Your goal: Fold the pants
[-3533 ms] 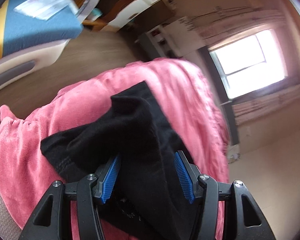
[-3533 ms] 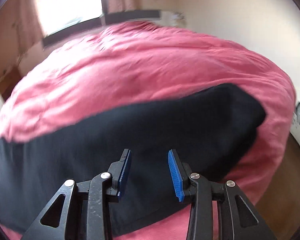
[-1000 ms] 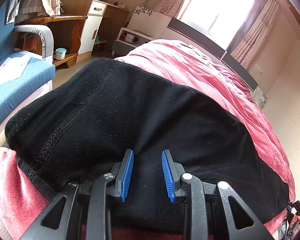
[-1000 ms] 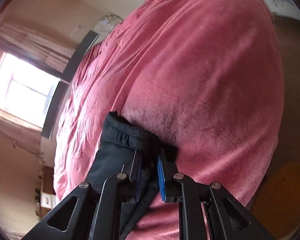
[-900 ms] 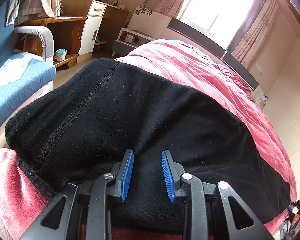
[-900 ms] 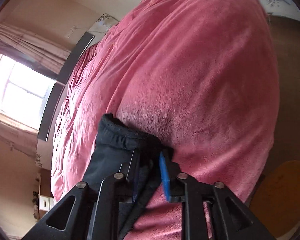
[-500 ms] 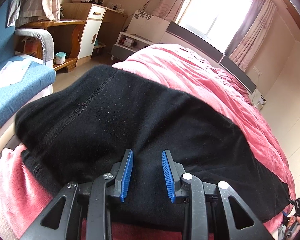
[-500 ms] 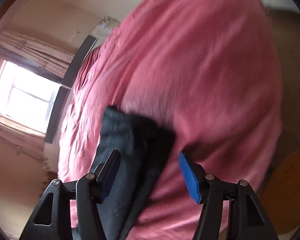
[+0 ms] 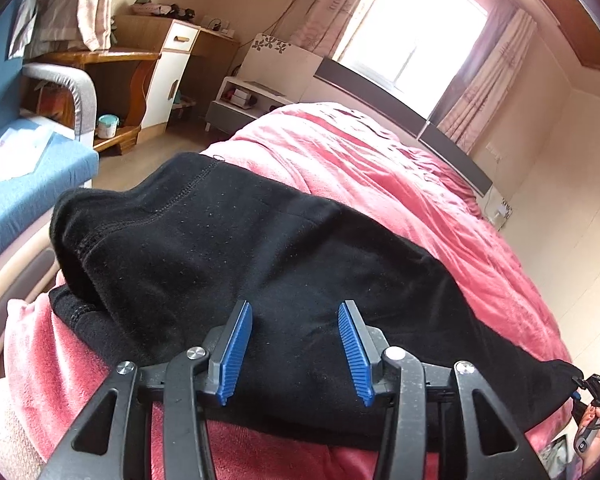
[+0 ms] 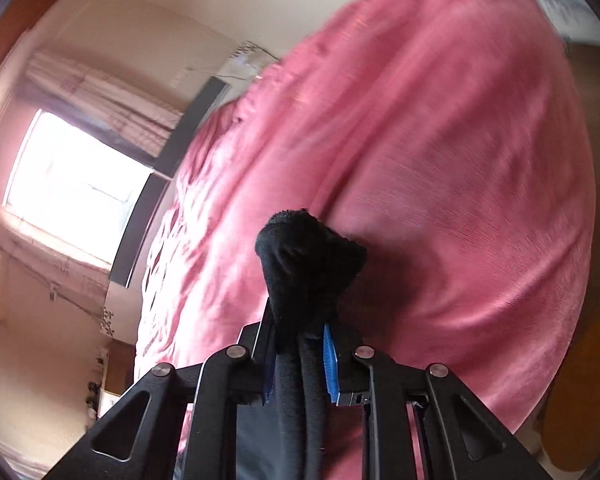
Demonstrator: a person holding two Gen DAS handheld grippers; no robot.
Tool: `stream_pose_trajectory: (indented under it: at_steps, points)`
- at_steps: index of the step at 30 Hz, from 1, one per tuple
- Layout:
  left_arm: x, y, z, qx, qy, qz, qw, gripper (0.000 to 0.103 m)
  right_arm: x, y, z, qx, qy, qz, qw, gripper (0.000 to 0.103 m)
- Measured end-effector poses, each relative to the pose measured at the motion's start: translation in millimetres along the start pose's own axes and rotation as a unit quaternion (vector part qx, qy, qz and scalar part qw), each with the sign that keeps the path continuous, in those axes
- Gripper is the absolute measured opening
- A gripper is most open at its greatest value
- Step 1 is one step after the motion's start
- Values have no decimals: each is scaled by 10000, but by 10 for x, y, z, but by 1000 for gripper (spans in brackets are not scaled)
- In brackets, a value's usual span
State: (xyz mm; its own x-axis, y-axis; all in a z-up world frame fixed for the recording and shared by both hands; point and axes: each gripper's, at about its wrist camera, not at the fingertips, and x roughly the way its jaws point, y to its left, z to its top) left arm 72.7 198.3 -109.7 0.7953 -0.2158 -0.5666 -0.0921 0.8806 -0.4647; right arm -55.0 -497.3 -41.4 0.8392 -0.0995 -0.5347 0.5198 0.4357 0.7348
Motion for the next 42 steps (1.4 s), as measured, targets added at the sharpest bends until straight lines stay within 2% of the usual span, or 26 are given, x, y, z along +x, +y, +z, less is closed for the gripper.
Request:
stream_pose_trajectory:
  at_steps: [3, 6, 9, 13, 15, 19, 24, 27, 29, 30, 33, 34, 36, 38, 42]
  points:
    - [-34, 30, 7, -159, -54, -48, 9998, 46, -108, 426, -81, -453, -148, 69, 9988, 20]
    - [-61, 44, 0, -217, -101, -64, 9997, 46, -215, 876, -220, -1081, -298, -82, 9937, 19]
    - [-73, 50, -5, -216, -128, -86, 9996, 46, -319, 1335, -438, -1879, -513, -66, 9808, 19]
    - [-86, 45, -4, -209, -160, -136, 9996, 46, -366, 2011, -911, -2997, -608, 193, 9519, 19]
    - [-91, 72, 4, -260, -162, -169, 9994, 46, -353, 2209, -1135, -3381, -528, 357, 9390, 19]
    - [-99, 128, 20, -406, -184, -187, 9988, 46, -207, 2511, -1710, -4218, -286, 600, 9043, 19]
    - [-101, 160, 20, -530, -201, -214, 9982, 46, 81, 2486, -2348, -4783, 321, 889, 8731, 19]
    - [-89, 171, 16, -572, -181, -211, 9980, 46, 230, 2383, -2764, -5166, 739, 997, 8472, 19]
    - [-84, 168, 12, -562, -175, -204, 9981, 46, 363, 2282, -3042, -5463, 1070, 1000, 8247, 19]
    - [-80, 159, 12, -553, -165, -203, 9981, 46, 443, 2212, -3205, -5655, 1266, 946, 8095, 19]
    - [-82, 146, 10, -527, -167, -188, 9983, 46, 638, 2032, -3516, -5961, 1667, 790, 7814, 19]
    - [-82, 142, 12, -520, -162, -185, 9983, 46, 688, 1975, -3565, -6008, 1767, 742, 7761, 20]
    - [-77, 118, 21, -497, -142, -197, 9985, 46, 762, 1847, -3607, -6023, 1913, 699, 7719, 24]
    - [-73, 61, 30, -433, -89, -157, 9989, 46, 791, 1778, -3593, -5953, 2040, 703, 7740, 28]
    - [-72, -154, 49, -191, 35, -294, 9994, 46, 759, 1654, -3470, -5602, 2403, 1055, 7857, 52]
